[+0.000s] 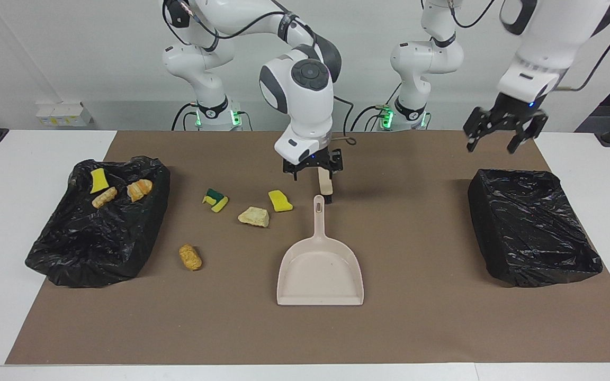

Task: Sweep and dump trash in bin

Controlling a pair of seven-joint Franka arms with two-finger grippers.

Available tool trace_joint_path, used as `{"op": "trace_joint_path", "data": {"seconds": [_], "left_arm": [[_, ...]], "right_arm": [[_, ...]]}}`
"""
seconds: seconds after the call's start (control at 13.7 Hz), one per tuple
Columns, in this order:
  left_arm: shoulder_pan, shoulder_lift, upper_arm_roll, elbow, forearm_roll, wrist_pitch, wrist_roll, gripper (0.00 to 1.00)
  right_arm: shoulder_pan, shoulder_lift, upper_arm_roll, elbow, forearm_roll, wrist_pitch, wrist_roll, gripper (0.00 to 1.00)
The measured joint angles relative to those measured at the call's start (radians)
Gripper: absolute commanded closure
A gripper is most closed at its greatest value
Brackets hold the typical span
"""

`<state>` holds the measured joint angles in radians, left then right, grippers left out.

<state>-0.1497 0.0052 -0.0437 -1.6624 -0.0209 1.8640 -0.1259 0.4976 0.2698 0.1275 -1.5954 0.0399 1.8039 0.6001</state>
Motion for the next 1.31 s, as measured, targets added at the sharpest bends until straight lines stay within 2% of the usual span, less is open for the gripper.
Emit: {"op": "trace_joint_path", "data": {"seconds": [0.29, 0.44, 0.73, 0.95, 1.17, 1.31], "left_arm": [[-0.109, 0.141, -0.007, 0.020, 0.000, 0.145, -0.215, 0.00], [-0.155, 0.208, -0.010, 0.054, -0.002, 0.215, -0.316, 0.00], [-0.260, 0.359, -0.012, 0.115, -0.003, 0.282, -0.397, 0.00], [-0.317, 0.431, -0.013, 0.139, -0.002, 0.309, -0.398, 0.00], [-0.374, 0.446, -0.014, 0.138, -0.002, 0.316, -0.398, 0.00], [-0.405, 0.459, -0.013, 0.132, 0.000, 0.319, -0.398, 0.00]], "right_arm": [[0.060, -0.113, 0.001, -0.169, 0.031, 0.017, 0.061, 0.00], [0.086, -0.158, 0.002, -0.260, 0.074, 0.086, 0.082, 0.00], [0.150, -0.262, 0.003, -0.478, 0.095, 0.219, 0.088, 0.00], [0.196, -0.279, 0.004, -0.562, 0.096, 0.305, 0.100, 0.00], [0.214, -0.275, 0.004, -0.608, 0.096, 0.346, 0.119, 0.00], [0.235, -0.257, 0.004, -0.622, 0.096, 0.381, 0.146, 0.09]]}}
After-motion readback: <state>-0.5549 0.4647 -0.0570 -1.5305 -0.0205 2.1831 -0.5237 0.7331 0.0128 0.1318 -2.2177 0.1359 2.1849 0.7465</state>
